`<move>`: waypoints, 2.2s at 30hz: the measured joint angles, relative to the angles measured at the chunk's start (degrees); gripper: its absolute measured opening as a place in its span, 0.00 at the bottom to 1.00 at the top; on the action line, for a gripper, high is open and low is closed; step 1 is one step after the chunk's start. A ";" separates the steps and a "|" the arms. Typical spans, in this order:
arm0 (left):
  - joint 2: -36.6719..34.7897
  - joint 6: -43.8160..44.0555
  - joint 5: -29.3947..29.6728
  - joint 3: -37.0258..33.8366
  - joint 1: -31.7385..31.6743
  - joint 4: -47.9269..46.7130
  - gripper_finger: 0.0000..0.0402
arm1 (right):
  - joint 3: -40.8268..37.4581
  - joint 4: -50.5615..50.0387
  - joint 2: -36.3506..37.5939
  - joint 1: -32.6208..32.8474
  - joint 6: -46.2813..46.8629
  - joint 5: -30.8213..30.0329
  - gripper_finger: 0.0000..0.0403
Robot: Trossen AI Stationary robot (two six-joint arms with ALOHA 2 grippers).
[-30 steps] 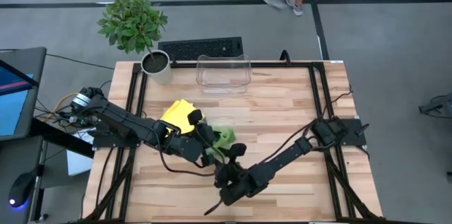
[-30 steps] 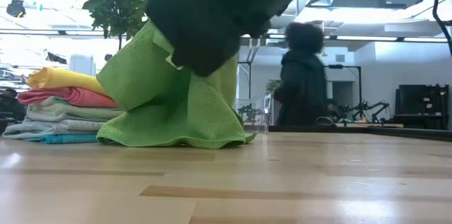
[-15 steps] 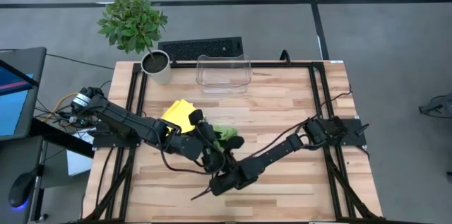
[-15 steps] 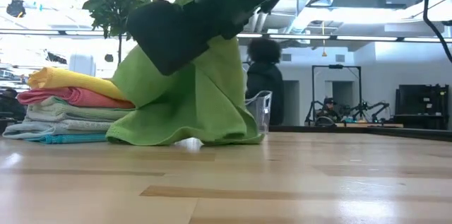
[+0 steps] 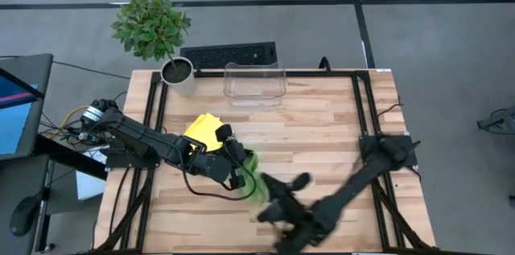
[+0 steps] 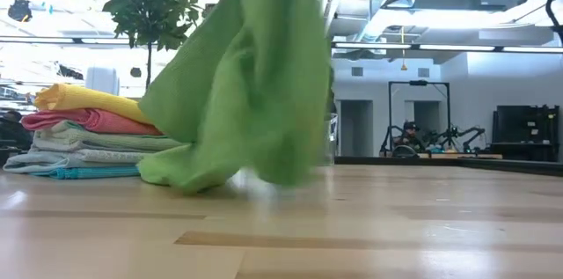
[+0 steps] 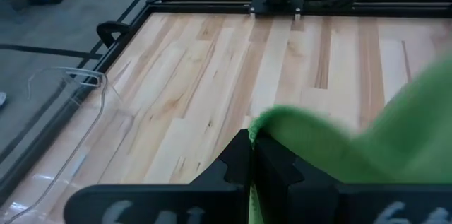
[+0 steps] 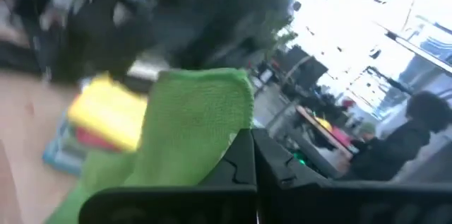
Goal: Fold microfiber towels
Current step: Fold the green microfiber cloth
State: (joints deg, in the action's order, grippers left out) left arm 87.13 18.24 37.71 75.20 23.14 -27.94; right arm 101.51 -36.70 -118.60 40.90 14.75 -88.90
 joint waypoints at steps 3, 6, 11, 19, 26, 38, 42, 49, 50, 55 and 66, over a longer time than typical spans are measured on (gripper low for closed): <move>0.00 -0.56 -0.58 0.00 0.00 0.49 0.00 | 0.02 -7.49 6.55 3.19 5.65 -1.20 0.01; 0.04 -2.92 -2.02 1.31 0.00 0.69 0.00 | -0.13 -15.02 12.17 4.34 12.47 -1.22 0.01; 0.04 -9.30 -2.39 5.03 0.00 -0.47 0.00 | -2.82 -29.08 18.88 4.30 25.59 1.39 0.01; 2.03 -11.09 -9.68 5.68 -0.02 -7.30 0.21 | -8.44 -42.25 22.80 5.93 46.77 6.60 0.01; 10.92 -2.32 -10.52 5.66 0.01 -9.46 0.47 | -13.70 -42.28 22.81 8.14 56.07 12.56 0.01; 18.93 26.19 -11.89 2.03 10.01 -15.65 0.55 | -24.84 -34.18 22.70 10.77 63.47 21.53 0.18; 17.58 35.37 -9.90 2.04 12.17 -15.18 0.55 | -25.44 -33.49 22.75 10.15 63.42 21.66 0.19; 17.97 46.08 -6.82 -7.44 13.11 -6.53 0.55 | -25.44 -32.90 22.75 10.11 61.91 22.01 0.22; 17.97 46.84 -6.59 -8.32 13.11 -5.84 0.55 | -25.44 -32.84 22.75 10.11 61.76 22.05 0.22; 17.97 48.22 -6.76 -13.27 13.37 3.25 0.55 | -25.44 -32.88 22.75 10.09 61.72 22.13 0.28; 18.97 46.71 -9.50 -20.79 13.46 17.08 0.45 | -33.46 -27.57 22.72 5.75 61.79 29.72 0.45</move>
State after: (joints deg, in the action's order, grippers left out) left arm 106.11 64.95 28.22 54.41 36.60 -10.86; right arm 68.06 -64.27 -95.88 46.64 76.54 -59.18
